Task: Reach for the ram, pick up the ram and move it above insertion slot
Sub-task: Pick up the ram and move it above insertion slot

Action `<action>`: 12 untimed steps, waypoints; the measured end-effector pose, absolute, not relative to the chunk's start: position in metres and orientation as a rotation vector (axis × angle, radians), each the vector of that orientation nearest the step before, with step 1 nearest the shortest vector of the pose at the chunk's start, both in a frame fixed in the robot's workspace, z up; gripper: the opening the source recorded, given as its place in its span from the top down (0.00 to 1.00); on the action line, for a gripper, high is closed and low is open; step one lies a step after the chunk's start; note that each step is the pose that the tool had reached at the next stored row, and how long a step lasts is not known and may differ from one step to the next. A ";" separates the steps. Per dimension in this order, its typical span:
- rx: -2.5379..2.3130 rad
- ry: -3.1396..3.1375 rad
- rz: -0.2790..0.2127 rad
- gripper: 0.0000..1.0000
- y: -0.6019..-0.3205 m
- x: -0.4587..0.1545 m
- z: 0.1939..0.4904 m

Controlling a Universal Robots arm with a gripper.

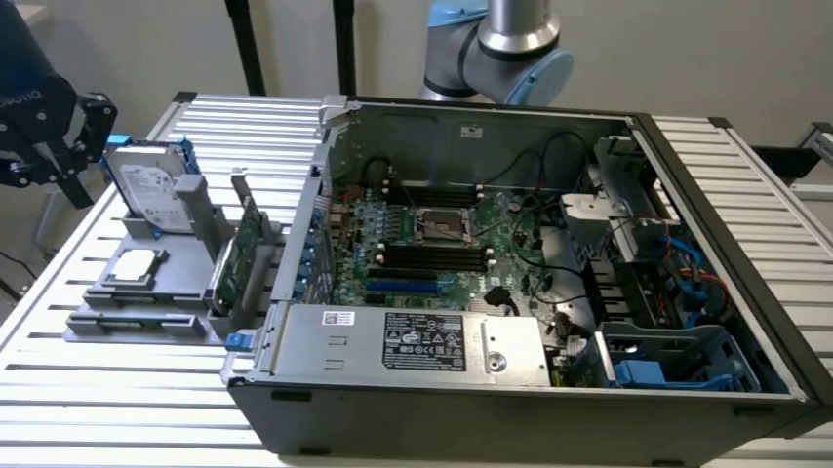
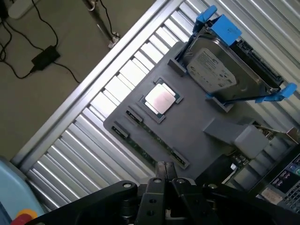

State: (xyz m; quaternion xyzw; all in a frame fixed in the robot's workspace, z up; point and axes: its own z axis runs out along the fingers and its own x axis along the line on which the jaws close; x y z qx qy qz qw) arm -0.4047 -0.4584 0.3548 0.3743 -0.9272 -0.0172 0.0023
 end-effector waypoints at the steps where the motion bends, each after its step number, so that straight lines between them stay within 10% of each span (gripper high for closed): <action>1: 1.200 -2.898 -0.054 0.89 -0.458 -0.405 0.355; 12: 1.483 -2.762 -0.052 0.89 -0.458 -0.405 0.355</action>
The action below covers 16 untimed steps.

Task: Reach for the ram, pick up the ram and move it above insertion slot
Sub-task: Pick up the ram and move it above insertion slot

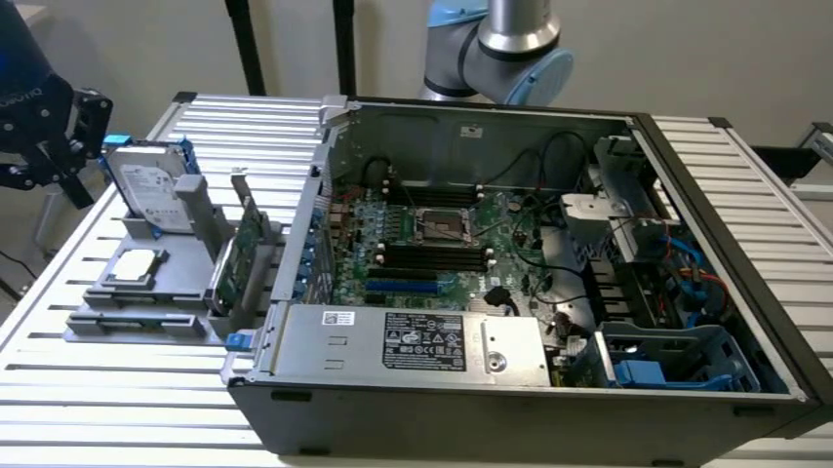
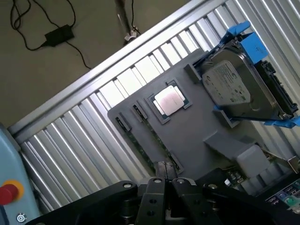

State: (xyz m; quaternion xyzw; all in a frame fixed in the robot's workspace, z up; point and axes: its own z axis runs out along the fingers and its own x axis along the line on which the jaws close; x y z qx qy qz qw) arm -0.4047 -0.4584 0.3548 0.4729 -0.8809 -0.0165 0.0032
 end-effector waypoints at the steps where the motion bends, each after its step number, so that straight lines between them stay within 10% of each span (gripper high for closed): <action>1: 1.508 -2.748 -0.052 0.89 -0.458 -0.405 0.355; 16: 1.866 -2.516 -0.048 0.89 -0.458 -0.405 0.355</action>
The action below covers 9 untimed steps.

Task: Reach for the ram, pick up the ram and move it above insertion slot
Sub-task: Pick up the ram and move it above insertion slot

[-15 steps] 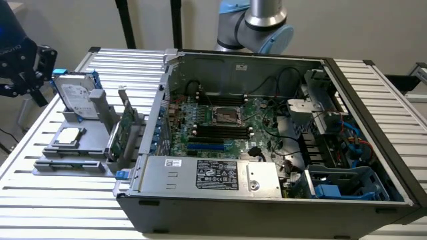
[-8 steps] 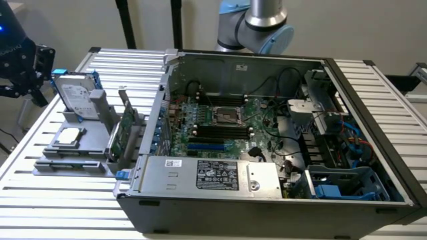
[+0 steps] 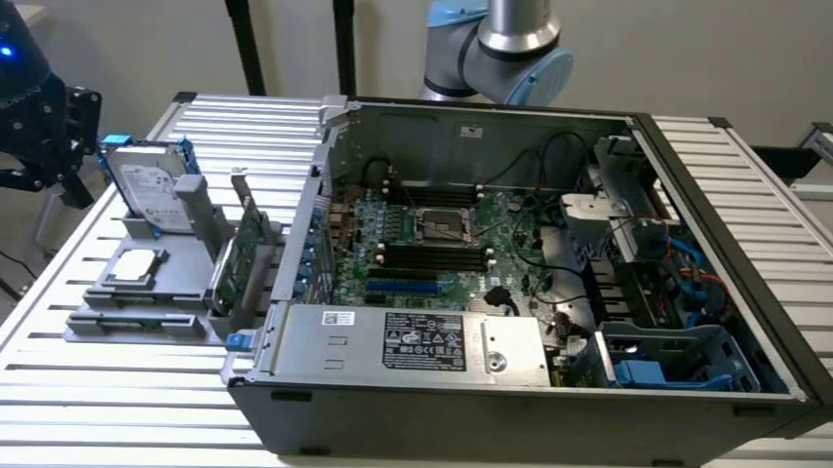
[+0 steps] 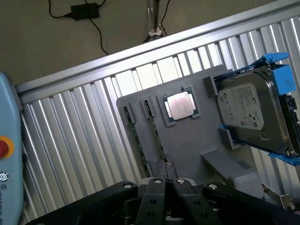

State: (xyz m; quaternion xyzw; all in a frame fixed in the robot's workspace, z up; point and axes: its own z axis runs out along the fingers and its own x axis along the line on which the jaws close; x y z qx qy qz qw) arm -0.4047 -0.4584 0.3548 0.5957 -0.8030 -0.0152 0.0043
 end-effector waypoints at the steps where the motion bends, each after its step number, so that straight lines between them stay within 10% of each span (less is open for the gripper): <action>1: 1.889 -2.499 -0.047 0.89 -0.458 -0.405 0.355; 9: 2.067 -2.358 -0.040 0.89 -0.458 -0.405 0.355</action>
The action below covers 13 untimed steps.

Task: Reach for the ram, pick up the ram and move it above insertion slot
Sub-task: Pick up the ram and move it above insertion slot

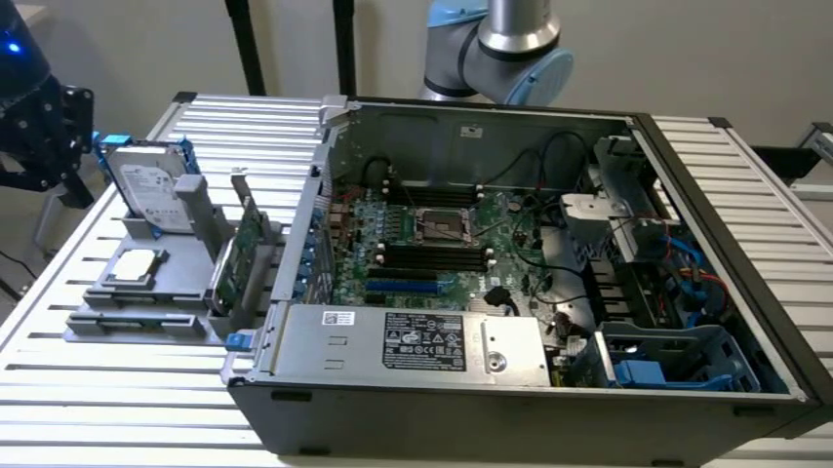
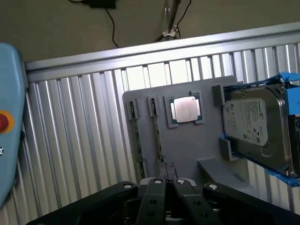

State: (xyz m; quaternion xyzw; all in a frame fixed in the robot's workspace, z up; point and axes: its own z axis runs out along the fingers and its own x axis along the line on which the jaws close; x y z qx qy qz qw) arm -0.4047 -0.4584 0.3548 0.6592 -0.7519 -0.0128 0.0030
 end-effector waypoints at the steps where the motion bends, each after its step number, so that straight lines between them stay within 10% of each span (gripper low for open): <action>1: 2.088 -2.340 -0.039 0.89 -0.458 -0.405 0.355; 13: 2.239 -2.206 -0.026 0.89 -0.464 -0.403 0.355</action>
